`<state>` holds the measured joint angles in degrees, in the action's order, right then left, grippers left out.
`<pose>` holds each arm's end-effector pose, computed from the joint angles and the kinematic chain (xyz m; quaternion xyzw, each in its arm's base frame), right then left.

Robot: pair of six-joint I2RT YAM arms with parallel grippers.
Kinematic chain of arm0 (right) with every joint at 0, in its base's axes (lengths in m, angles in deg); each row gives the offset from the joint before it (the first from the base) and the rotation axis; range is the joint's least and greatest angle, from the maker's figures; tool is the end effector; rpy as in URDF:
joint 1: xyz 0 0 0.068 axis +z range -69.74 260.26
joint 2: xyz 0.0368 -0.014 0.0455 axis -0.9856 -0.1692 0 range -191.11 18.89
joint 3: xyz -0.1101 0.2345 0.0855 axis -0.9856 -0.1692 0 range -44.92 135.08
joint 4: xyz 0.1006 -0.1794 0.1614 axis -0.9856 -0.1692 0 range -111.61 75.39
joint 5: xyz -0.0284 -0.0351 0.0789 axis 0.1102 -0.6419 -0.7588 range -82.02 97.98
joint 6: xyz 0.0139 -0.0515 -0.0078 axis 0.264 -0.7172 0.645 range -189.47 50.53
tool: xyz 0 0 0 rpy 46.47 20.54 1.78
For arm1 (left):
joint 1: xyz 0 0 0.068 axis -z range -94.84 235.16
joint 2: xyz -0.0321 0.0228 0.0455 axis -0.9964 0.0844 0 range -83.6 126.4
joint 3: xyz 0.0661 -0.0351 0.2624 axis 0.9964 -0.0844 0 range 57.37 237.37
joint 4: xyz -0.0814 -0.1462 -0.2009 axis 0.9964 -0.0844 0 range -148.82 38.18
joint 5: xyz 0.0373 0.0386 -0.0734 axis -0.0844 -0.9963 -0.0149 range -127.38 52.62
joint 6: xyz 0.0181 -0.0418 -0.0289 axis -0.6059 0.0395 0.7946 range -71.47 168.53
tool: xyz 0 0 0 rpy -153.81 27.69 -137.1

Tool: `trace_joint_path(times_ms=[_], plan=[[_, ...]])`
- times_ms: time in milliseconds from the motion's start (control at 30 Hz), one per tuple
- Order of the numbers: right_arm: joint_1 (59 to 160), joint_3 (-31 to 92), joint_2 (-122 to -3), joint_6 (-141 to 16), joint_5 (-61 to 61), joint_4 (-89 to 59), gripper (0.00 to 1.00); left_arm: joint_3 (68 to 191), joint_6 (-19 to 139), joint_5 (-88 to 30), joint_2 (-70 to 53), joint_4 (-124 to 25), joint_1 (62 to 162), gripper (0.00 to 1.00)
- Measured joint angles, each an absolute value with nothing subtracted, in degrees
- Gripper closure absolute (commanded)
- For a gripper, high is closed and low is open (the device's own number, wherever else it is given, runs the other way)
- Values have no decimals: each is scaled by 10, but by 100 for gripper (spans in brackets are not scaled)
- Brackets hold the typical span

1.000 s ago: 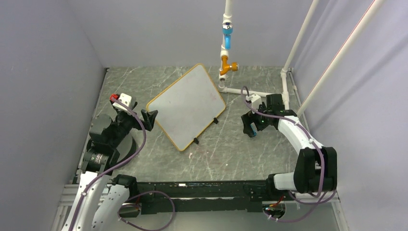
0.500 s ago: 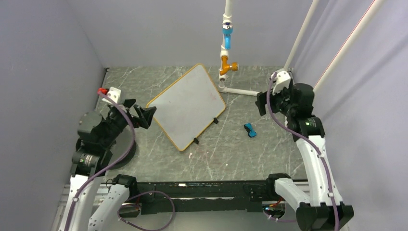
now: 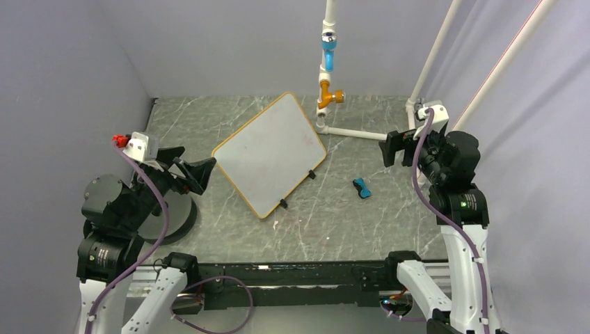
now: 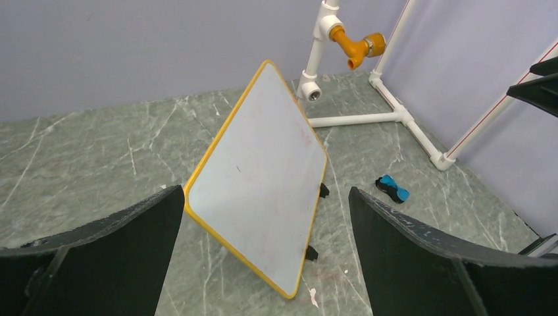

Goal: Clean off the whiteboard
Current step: Reset both arms

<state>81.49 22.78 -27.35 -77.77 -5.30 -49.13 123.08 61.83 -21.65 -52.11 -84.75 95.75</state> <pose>0.1491 0.0114 0.4250 -0.1363 0.7690 0.0523 0.6223 0.0690 -0.0227 0.4413 0.0814 0.6946 -0.2402 0.6732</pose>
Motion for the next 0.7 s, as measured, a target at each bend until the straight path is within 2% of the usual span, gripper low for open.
trace_joint_path(times_ms=[700], plan=[[796,202,-257,-761,-86,-517,0,1188,615,-218,-539,-868,957,1]])
